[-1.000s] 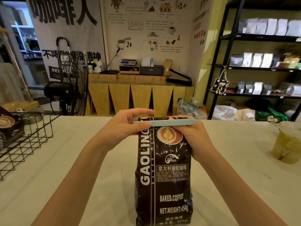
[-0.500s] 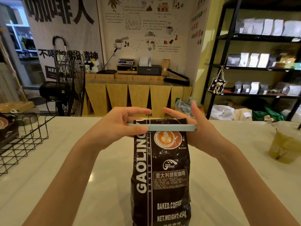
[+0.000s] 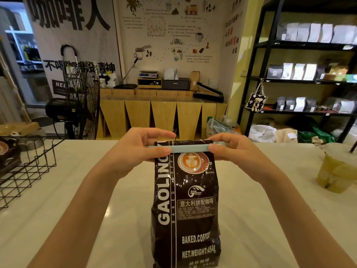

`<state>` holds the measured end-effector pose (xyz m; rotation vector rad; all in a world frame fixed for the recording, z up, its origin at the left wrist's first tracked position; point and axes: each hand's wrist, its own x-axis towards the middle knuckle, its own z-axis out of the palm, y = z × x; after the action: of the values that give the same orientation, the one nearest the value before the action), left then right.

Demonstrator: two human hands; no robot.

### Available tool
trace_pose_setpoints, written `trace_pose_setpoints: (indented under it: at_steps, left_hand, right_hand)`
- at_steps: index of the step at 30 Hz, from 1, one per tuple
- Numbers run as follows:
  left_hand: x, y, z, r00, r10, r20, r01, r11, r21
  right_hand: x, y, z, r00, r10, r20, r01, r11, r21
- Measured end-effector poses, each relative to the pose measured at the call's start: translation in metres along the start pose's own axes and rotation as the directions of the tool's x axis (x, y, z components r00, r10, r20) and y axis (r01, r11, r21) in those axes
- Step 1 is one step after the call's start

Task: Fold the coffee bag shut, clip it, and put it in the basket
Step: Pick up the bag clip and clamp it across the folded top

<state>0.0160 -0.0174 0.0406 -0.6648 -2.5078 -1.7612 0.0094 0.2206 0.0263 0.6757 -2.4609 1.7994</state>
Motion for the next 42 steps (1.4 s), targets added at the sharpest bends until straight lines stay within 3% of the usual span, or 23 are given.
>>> trace_pose_setpoints:
  at_steps: [3,9,13,15,17,19,23,28,42]
  left_hand:
    - [-0.001,-0.001,-0.003,1.000,0.002,-0.015,-0.002,1.000,-0.008]
    - [-0.002,-0.001,-0.006,0.999,0.011,-0.031,-0.012,1.000,-0.015]
    - [-0.004,0.003,-0.003,1.000,0.013,0.005,-0.014,0.989,0.147]
    - [-0.006,0.007,0.005,0.995,0.084,-0.045,-0.059,0.915,0.399]
    - [-0.008,0.012,0.019,0.951,0.290,-0.107,-0.144,0.721,0.678]
    - [-0.008,0.020,0.038,0.910,0.410,-0.061,-0.222,0.606,0.764]
    - [0.008,0.026,0.055,0.949,0.312,0.052,-0.227,0.558,0.798]
    - [0.018,0.025,0.050,0.979,0.202,0.034,-0.167,0.691,0.703]
    - [0.010,0.024,0.062,0.968,0.236,-0.090,-0.124,0.753,0.646]
  right_hand:
    - [0.000,0.002,0.000,0.999,-0.034,-0.004,0.034,0.994,0.099]
    - [0.002,0.005,0.007,0.994,-0.084,-0.064,0.089,0.991,0.096]
    - [0.002,0.007,0.009,0.991,-0.088,-0.098,0.096,0.992,0.079]
    - [0.003,0.007,0.010,0.991,-0.091,-0.100,0.100,0.992,0.082]
    - [0.003,0.007,0.011,0.990,-0.100,-0.101,0.109,0.990,0.091]
    - [0.003,0.005,0.012,0.987,-0.122,-0.100,0.131,0.988,0.087]
    - [0.002,0.003,0.012,0.983,-0.158,-0.091,0.167,0.981,0.095]
    - [0.001,0.007,0.011,0.990,-0.109,-0.088,0.117,0.990,0.084]
    - [-0.010,0.016,0.018,0.966,-0.143,-0.216,0.176,0.974,0.141]
